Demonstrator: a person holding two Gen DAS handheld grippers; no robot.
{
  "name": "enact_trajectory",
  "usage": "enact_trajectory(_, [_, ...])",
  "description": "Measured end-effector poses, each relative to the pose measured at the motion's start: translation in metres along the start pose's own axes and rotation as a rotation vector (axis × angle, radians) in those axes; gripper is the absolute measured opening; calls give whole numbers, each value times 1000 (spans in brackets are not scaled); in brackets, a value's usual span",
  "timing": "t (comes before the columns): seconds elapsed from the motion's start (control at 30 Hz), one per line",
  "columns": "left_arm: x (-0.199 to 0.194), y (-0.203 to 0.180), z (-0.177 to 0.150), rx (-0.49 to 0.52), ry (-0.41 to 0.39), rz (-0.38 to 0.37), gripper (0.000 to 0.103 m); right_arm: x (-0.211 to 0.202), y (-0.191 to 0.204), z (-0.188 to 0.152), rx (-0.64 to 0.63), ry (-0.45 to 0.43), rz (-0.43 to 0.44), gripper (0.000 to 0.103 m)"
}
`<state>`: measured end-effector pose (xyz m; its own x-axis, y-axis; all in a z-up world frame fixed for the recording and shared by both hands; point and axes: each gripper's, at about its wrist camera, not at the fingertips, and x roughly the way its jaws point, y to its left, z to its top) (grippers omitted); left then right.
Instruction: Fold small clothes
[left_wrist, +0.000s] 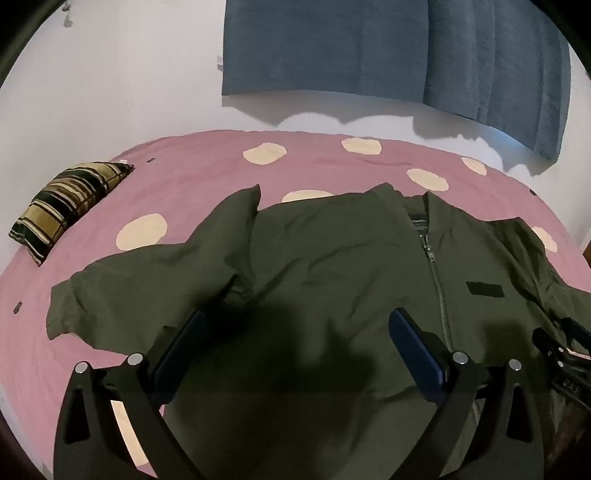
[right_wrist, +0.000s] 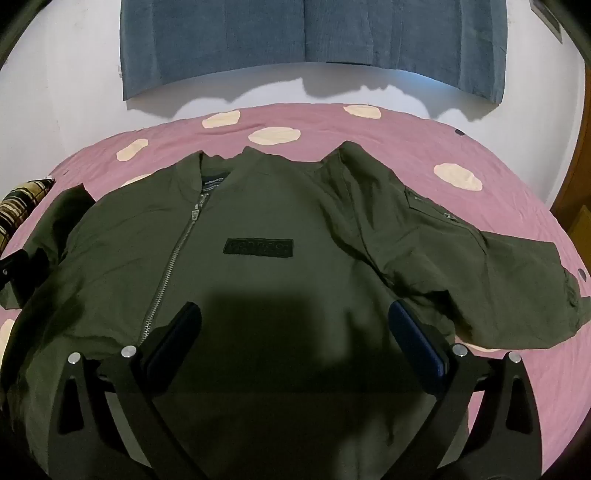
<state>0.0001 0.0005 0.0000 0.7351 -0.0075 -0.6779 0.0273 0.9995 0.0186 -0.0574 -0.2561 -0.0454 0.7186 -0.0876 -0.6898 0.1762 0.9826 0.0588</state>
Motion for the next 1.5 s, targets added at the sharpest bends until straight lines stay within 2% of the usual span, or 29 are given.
enact_trajectory(0.2, [0, 1, 0, -1, 7, 2, 99, 3, 1, 0, -3, 2, -1, 101])
enact_trajectory(0.37, [3, -14, -5, -1, 6, 4, 99, 1, 2, -1, -2, 2, -3, 101])
enact_trajectory(1.5, [5, -16, -16, 4, 27, -5, 99, 3, 1, -3, -4, 9, -4, 101])
